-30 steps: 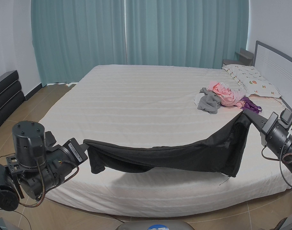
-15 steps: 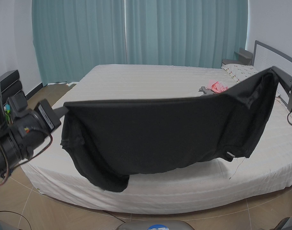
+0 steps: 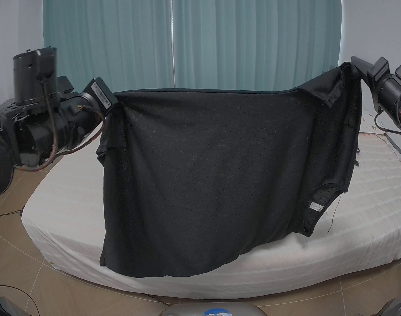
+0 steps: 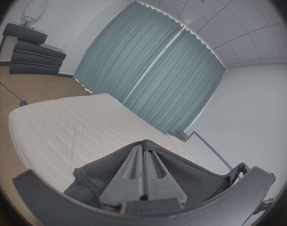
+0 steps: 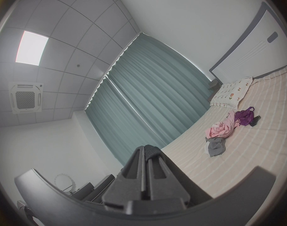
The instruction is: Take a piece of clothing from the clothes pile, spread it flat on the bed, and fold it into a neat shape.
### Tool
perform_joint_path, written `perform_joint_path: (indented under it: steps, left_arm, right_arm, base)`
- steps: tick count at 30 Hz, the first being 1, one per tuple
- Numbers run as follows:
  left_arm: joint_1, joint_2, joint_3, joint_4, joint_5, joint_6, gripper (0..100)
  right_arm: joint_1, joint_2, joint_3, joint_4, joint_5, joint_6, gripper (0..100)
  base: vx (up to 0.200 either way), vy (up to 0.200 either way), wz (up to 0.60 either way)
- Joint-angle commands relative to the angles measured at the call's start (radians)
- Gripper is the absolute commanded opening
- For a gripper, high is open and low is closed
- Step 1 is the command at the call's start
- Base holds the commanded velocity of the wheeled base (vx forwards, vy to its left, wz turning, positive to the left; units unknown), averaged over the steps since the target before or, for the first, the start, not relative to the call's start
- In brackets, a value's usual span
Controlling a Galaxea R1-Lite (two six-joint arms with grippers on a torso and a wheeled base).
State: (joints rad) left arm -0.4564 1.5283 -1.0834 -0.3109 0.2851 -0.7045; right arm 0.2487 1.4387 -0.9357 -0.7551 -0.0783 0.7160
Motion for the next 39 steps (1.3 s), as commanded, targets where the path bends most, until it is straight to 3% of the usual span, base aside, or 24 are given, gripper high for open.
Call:
perform_joint_path:
  steps: [1, 10, 23, 38, 39]
  left_arm:
    - [0.047, 0.182, -0.099, 0.009, -0.018, 0.0, 0]
    - [0.099, 0.352, -0.158, -0.001, -0.02, -0.003, 0]
    - [0.128, 0.688, -0.274, -0.094, -0.011, -0.026, 0]
    - [0.157, 0.954, -0.461, -0.122, -0.017, -0.095, 0]
    - [0.159, 0.961, -0.466, -0.123, -0.017, -0.096, 100]
  right_arm:
    - [-0.003, 0.152, -0.064, -0.004, -0.008, -0.006, 0]
    - [0.011, 0.287, -0.115, -0.026, -0.006, -0.006, 0]
    - [0.012, 0.592, -0.164, -0.135, -0.011, -0.006, 0]
    - [0.004, 0.951, -0.362, -0.213, -0.112, -0.006, 0]
    - [0.004, 0.963, -0.367, -0.213, -0.112, -0.006, 100]
  base:
    - [0.2, 0.0, 0.0]
    - [0.2, 0.0, 0.0]
    - [0.0, 0.0, 0.0]
    - [0.0, 0.0, 0.0]
    - [0.0, 0.0, 0.0]
